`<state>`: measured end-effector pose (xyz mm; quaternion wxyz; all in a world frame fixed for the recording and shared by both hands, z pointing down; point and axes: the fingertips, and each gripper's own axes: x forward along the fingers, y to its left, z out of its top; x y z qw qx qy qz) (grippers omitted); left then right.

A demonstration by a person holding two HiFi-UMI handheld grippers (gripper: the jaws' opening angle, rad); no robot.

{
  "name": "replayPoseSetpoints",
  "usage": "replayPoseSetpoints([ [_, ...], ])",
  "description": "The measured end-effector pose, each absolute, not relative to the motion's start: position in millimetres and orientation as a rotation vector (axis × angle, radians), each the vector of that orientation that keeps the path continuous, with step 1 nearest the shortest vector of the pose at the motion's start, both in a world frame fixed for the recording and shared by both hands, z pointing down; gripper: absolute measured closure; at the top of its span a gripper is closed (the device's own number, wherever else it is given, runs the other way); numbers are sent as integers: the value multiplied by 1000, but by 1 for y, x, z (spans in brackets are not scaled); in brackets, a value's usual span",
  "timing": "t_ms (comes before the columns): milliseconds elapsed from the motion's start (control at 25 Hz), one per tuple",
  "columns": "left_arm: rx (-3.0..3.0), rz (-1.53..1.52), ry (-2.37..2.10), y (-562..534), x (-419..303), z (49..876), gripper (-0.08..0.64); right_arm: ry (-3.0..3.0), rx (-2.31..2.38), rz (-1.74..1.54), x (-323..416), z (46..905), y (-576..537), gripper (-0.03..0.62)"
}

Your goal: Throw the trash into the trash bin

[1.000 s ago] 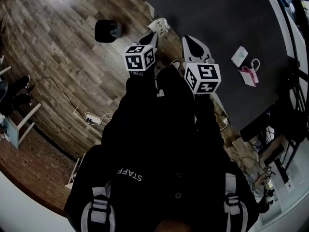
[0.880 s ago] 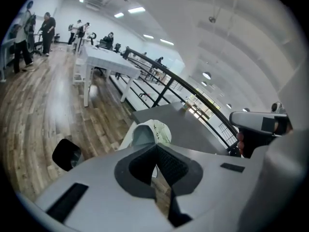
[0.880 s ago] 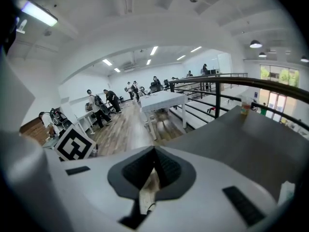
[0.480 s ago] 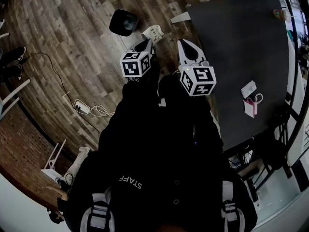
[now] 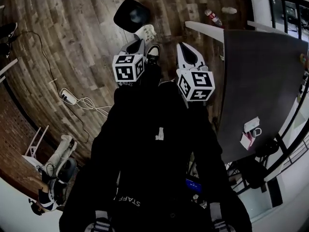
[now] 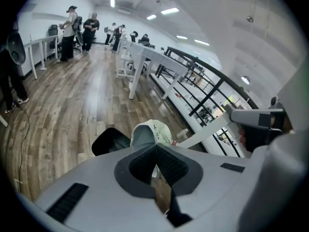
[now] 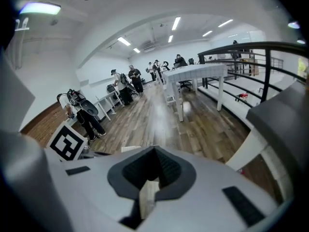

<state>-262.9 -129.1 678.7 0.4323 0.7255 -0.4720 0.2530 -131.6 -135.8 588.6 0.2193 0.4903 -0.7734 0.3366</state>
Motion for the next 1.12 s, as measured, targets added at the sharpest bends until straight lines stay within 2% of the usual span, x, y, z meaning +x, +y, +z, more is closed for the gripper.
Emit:
replayPoseSetpoints([
  [560,1664,708,-1253,-129,-322,890,557,-2089,1156,1024,-187,803,-145,577],
  [1120,1569,810,-1289,-159,-348,1013,555,-2074,1035,1016,-219,888,-158,577],
])
